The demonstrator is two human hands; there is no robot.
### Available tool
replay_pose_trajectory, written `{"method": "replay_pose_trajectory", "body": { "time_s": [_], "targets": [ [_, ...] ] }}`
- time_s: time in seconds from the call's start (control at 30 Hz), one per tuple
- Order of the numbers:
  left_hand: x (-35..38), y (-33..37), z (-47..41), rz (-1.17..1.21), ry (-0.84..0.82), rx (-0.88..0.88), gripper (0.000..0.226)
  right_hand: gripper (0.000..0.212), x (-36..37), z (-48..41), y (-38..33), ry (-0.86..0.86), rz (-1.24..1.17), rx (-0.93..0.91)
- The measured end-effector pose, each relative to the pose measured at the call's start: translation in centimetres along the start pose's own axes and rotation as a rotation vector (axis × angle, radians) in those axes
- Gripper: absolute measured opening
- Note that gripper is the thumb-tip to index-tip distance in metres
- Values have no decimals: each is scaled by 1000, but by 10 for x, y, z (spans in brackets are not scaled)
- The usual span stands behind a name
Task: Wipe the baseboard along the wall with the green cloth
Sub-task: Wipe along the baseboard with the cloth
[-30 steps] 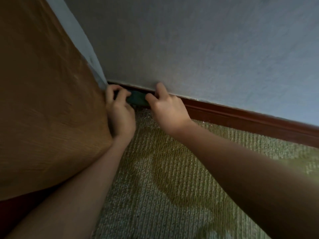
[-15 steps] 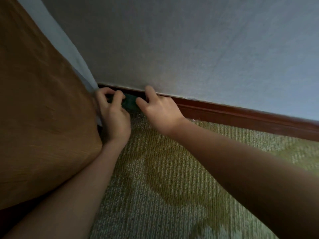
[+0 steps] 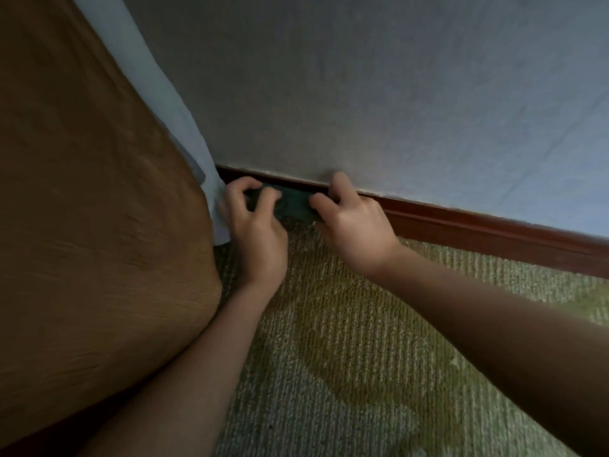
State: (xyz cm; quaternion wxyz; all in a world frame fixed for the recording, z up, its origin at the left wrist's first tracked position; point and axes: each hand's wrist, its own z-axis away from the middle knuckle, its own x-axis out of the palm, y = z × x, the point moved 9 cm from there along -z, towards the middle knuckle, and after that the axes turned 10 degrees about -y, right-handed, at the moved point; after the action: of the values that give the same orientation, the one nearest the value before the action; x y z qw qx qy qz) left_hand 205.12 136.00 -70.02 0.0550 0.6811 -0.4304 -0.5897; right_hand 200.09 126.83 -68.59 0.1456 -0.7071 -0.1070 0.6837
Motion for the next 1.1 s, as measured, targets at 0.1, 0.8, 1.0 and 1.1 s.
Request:
{"method": "replay_pose_trajectory", "body": {
  "time_s": [0.1, 0.8, 1.0, 1.1],
  "targets": [
    [-17, -20, -5, 104, 143, -162, 39, 18, 1, -20, -18, -9, -17, 5],
    [-32, -42, -7, 261, 243, -323, 29, 25, 4, -40, -43, -102, 234, 1],
    [-10, -12, -9, 96, 93, -92, 26, 21, -7, -11, -19, -79, 198, -32],
    [5, 15, 0, 16, 18, 99, 28, 27, -15, 11, 3, -33, 233, -73]
  ]
}}
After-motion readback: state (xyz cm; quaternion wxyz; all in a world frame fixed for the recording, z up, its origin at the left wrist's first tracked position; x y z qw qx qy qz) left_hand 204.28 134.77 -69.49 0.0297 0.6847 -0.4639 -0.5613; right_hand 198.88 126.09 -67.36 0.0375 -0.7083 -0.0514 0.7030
